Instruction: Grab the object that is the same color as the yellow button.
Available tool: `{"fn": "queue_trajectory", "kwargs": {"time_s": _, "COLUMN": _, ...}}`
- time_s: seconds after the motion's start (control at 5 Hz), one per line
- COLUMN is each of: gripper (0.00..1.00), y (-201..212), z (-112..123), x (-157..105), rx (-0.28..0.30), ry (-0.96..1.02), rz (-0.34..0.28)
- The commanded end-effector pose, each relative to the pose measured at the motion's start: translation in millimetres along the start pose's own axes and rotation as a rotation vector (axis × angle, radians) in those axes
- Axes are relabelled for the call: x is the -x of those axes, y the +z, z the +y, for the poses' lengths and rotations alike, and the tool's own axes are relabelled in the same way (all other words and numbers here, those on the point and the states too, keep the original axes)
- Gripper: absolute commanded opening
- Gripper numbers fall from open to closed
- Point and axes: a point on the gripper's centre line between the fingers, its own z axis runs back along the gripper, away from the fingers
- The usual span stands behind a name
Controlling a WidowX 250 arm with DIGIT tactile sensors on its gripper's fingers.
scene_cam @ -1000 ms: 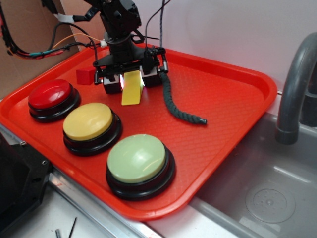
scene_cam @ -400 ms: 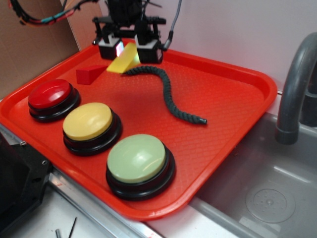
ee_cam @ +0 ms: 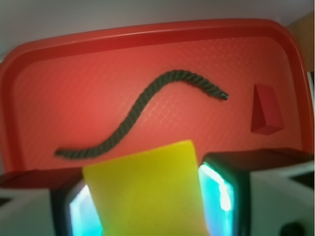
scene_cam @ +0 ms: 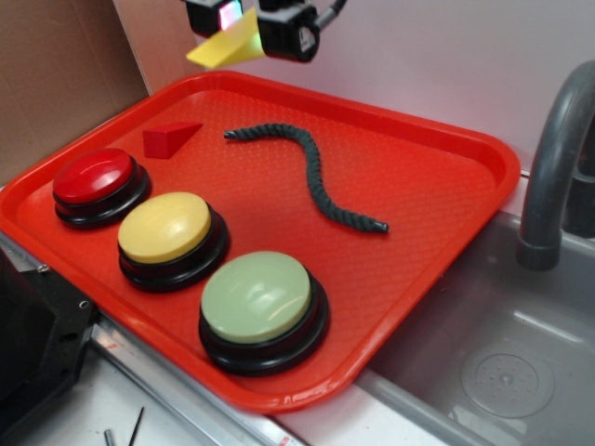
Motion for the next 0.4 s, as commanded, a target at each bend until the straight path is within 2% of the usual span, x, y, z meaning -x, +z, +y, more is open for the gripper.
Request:
{"fn": "queue_trajectory", "kwargs": {"time_s": 0.0, "gripper": 0.00, "y": 53.5, "z": 3.4, "x": 11.7, "rx": 0.099, "ry": -0.040, "rz": -0.091}}
{"fn": "queue_trajectory", "kwargs": {"time_s": 0.2, "gripper": 0.00, "y": 42.8, "z": 4.4, "x": 5.3, "rx": 0.099, "ry": 0.071, "rz": -0.022}}
